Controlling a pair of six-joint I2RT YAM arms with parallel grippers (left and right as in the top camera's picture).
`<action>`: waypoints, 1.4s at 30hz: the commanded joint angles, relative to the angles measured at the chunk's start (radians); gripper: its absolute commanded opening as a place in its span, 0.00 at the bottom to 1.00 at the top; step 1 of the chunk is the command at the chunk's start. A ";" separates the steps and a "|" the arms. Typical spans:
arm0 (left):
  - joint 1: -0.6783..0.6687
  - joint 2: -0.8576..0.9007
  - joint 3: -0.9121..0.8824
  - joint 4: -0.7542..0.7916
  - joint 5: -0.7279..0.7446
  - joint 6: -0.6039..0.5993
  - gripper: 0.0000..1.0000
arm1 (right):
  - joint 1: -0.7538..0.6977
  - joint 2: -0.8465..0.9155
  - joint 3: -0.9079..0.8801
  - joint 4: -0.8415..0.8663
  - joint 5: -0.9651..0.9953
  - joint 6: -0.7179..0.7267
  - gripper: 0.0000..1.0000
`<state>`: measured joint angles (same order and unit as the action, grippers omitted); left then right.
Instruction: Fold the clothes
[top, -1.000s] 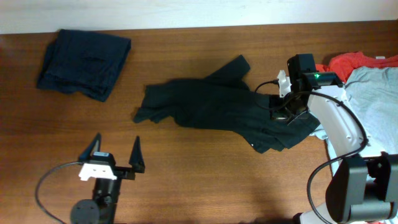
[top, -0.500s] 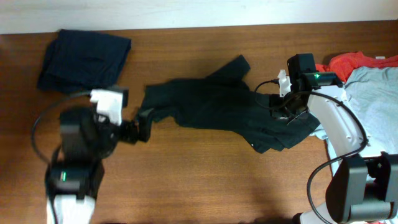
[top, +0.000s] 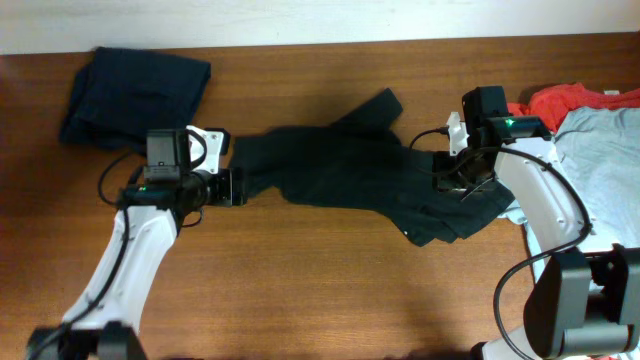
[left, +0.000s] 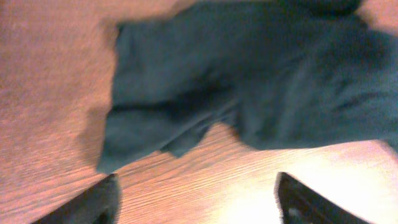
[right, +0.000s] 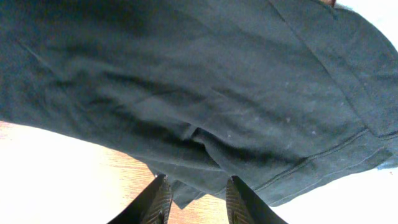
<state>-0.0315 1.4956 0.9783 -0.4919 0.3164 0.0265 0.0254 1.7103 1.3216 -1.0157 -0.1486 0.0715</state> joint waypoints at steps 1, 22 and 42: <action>0.003 0.056 0.016 -0.002 -0.074 0.013 0.67 | -0.006 -0.002 -0.006 0.003 0.003 -0.004 0.35; 0.002 0.240 0.016 0.063 -0.246 0.016 0.55 | -0.006 -0.002 -0.006 0.003 0.003 -0.004 0.36; 0.002 0.283 0.016 0.125 -0.246 0.032 0.47 | -0.006 -0.002 -0.006 -0.005 0.029 -0.011 0.36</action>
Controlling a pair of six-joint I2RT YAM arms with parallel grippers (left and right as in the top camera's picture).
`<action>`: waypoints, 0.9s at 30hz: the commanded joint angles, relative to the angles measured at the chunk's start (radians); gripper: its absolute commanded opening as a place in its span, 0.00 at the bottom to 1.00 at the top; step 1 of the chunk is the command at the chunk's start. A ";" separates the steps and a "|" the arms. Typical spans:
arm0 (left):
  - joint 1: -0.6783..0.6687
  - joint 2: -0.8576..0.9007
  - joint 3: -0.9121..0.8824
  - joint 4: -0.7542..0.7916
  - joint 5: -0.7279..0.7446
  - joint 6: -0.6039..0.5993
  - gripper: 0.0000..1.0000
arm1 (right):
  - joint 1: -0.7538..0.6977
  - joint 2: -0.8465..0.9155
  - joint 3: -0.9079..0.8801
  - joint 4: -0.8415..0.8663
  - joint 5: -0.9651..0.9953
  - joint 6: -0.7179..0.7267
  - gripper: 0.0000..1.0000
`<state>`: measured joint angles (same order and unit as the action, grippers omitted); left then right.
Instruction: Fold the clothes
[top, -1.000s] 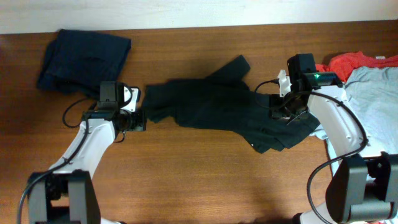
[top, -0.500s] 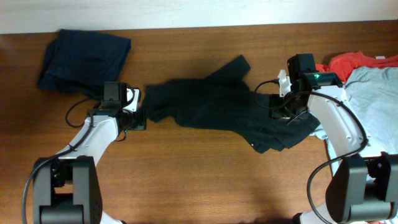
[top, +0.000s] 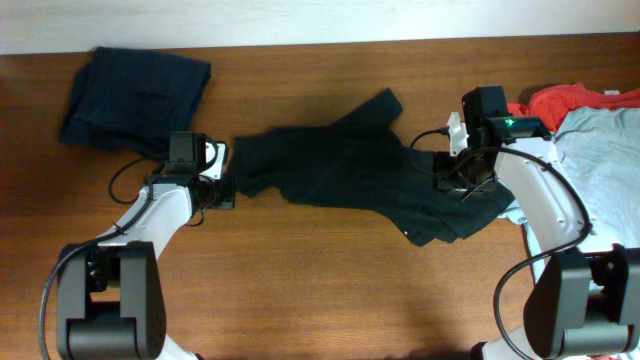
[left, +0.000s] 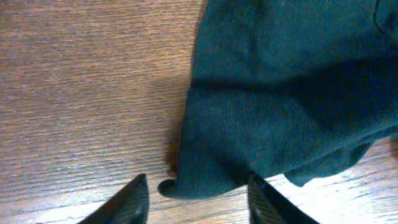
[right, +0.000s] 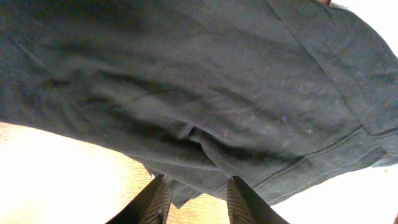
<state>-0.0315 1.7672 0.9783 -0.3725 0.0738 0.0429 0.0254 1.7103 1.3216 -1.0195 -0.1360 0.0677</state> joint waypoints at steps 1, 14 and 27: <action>0.002 0.011 0.016 0.006 -0.004 0.015 0.45 | -0.006 -0.002 -0.006 -0.001 0.016 -0.007 0.36; 0.002 0.011 0.016 0.021 -0.005 0.015 0.27 | -0.006 -0.002 -0.006 -0.006 0.016 -0.007 0.36; 0.002 0.026 0.016 0.033 -0.067 0.016 0.50 | -0.006 -0.002 -0.006 -0.005 0.016 -0.007 0.36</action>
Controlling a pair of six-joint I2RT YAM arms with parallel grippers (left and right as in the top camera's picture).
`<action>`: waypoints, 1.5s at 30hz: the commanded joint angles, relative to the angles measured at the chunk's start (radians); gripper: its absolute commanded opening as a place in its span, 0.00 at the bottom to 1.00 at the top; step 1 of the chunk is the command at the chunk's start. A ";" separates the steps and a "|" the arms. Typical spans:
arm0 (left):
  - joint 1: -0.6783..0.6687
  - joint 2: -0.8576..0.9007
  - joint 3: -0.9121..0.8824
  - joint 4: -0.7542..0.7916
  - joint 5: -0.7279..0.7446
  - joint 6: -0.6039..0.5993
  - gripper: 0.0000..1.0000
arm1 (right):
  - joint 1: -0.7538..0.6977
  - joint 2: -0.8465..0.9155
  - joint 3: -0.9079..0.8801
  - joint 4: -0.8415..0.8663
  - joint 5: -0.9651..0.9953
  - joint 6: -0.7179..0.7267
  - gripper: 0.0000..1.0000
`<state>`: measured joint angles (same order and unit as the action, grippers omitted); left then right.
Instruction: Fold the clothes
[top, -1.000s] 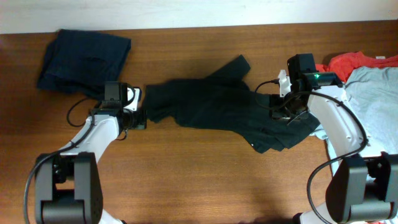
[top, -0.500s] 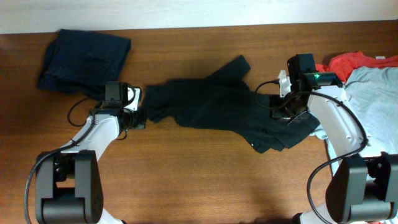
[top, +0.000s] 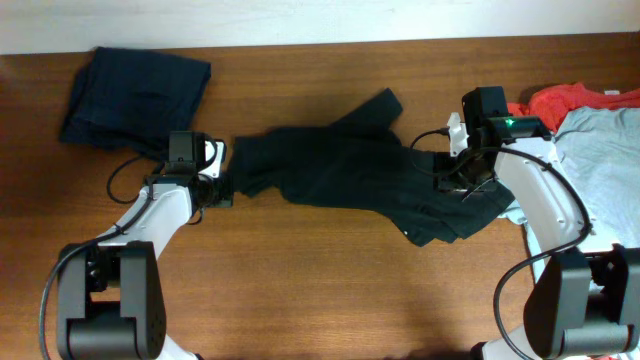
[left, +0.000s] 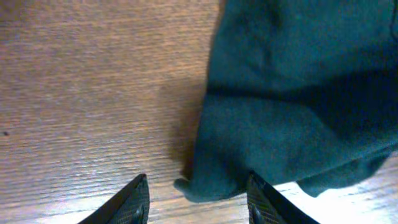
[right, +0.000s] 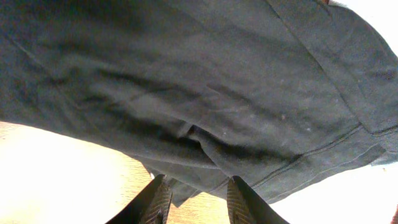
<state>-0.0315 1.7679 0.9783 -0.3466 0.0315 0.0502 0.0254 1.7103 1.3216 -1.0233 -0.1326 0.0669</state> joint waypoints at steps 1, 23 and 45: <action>0.002 0.030 0.016 0.010 -0.025 0.008 0.50 | -0.006 -0.002 -0.006 -0.001 0.013 -0.006 0.36; 0.002 0.051 0.018 0.036 -0.017 0.008 0.20 | -0.006 -0.002 -0.006 -0.001 0.013 -0.006 0.36; 0.002 0.065 0.018 0.084 -0.017 0.008 0.45 | -0.006 -0.002 -0.006 -0.001 0.013 -0.006 0.36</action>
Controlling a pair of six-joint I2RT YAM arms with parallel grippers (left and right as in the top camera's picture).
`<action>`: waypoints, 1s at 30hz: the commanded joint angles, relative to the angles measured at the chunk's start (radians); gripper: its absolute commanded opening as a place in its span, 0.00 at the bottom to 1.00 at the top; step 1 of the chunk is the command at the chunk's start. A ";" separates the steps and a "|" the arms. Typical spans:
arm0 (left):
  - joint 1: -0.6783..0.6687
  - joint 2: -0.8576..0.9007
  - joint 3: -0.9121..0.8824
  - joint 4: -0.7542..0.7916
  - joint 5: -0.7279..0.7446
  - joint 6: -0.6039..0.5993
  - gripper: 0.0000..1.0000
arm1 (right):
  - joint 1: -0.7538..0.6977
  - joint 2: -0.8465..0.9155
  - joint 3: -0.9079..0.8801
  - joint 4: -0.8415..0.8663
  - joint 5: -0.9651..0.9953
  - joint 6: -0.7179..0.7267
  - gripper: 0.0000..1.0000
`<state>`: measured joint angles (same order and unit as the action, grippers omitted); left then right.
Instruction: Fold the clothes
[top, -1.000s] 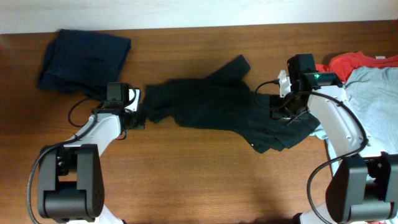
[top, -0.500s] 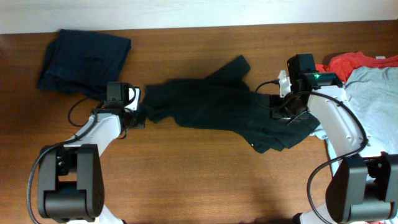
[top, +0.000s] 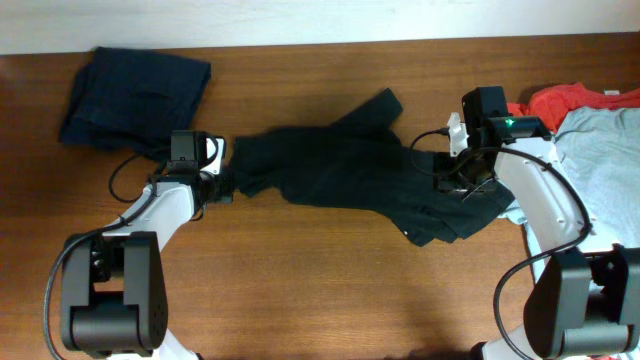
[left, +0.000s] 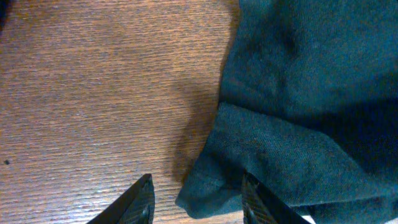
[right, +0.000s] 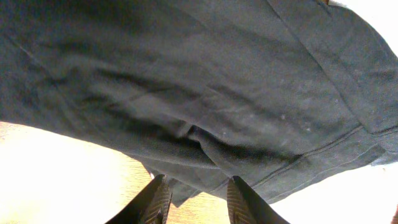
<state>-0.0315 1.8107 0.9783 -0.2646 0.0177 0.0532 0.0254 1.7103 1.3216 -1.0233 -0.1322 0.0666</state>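
Observation:
A dark teal-black garment lies crumpled across the middle of the wooden table. My left gripper is open at the garment's left end; in the left wrist view a rounded cloth corner lies between its fingers, not pinched. My right gripper is over the garment's right end. Its narrowly parted fingers straddle a cloth edge in the right wrist view.
A folded dark navy garment sits at the table's back left. A grey garment and a red one are piled at the right edge, beside the right arm.
My left gripper has edged a little to the right, so the garment's left corner now sits further in between its fingers. The right gripper and the cloth under it have not moved.
At first my left gripper was wide open, just short of the garment's left end. Then it stood closer, jaws narrower, with the corner at its fingertips, and it has crept further onto that corner since. My right gripper stayed over the right end throughout.

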 joint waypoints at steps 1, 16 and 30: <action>0.002 0.027 0.018 0.002 -0.003 0.005 0.45 | -0.006 -0.002 -0.006 -0.001 0.013 -0.006 0.36; 0.002 0.052 0.018 -0.011 -0.008 0.005 0.06 | -0.006 -0.002 -0.006 -0.001 0.013 -0.006 0.36; 0.002 -0.091 0.063 -0.178 -0.128 -0.022 0.01 | -0.006 -0.002 -0.006 0.000 0.013 -0.006 0.36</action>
<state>-0.0315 1.8019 1.0119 -0.4213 -0.0330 0.0547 0.0254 1.7103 1.3216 -1.0233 -0.1322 0.0669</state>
